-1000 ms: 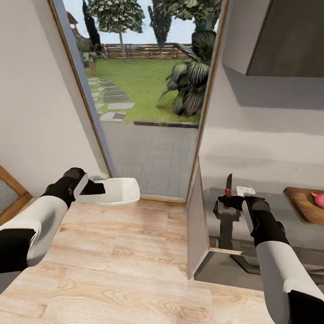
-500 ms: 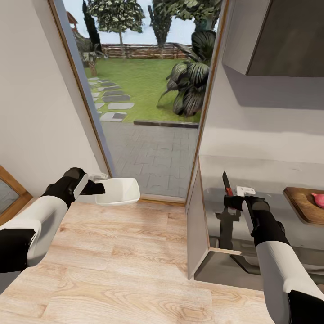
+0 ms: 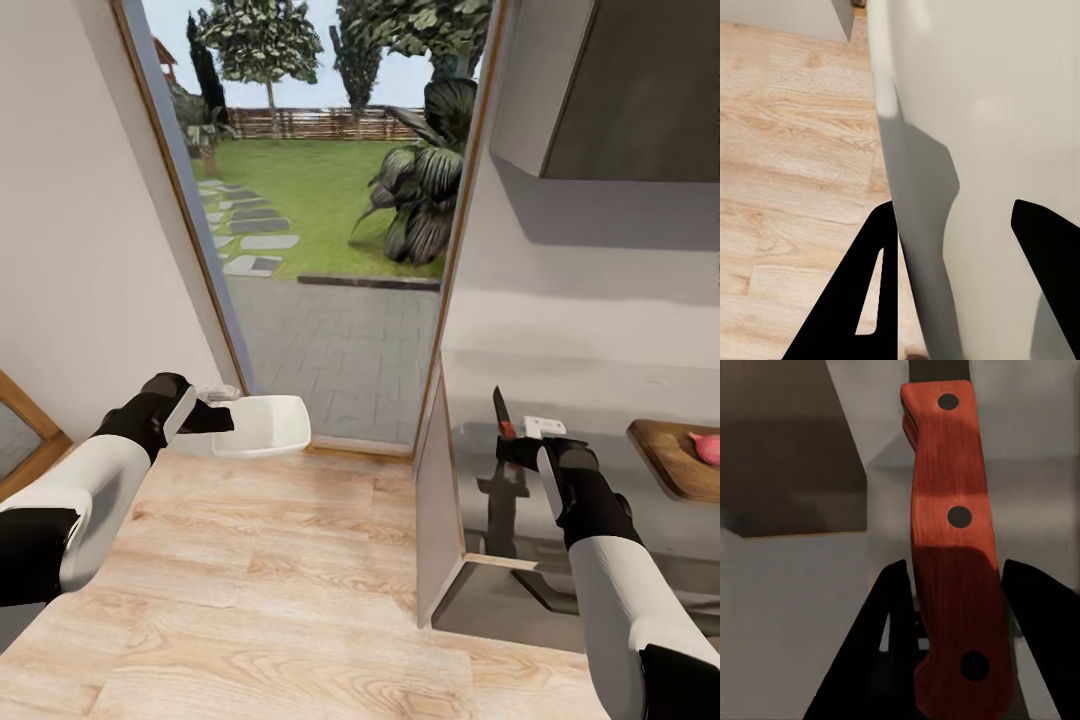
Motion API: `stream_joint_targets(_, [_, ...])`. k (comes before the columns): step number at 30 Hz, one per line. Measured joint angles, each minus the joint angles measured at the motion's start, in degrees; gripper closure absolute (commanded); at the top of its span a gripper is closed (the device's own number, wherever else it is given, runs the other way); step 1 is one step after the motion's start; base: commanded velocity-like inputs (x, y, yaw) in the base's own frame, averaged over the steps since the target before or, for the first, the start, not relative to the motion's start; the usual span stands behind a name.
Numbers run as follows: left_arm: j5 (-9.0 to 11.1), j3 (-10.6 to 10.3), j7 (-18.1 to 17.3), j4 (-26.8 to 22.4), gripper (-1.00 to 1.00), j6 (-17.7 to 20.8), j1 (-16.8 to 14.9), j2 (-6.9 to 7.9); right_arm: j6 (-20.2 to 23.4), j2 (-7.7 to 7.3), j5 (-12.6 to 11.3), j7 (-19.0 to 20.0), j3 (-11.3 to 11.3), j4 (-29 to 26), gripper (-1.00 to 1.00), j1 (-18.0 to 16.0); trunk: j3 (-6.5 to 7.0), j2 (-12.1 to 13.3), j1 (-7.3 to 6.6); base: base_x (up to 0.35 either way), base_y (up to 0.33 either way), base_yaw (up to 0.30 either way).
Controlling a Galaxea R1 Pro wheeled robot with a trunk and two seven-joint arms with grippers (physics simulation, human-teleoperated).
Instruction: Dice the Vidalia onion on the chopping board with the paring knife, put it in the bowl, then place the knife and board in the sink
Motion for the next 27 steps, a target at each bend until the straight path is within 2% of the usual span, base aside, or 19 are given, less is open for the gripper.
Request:
stream_joint_targets(18, [0.0, 0.0, 0.01, 0.76, 1.0, -0.02, 0.0, 0.0, 0.1, 0.0, 0.03, 0.0, -0.03, -0.11, 1.0, 0.0, 1.62, 0.0, 0.0, -0.002, 0.0, 0.0])
stream_joint_targets(27, [0.0, -0.08, 0.04, 0.76, 1.0, 0.01, 0.0, 0.0, 0.1, -0.01, -0.09, -0.03, -0.03, -0.18, 1.0, 0.0, 2.44, 0.02, 0.03, -0.261, 0.0, 0.0])
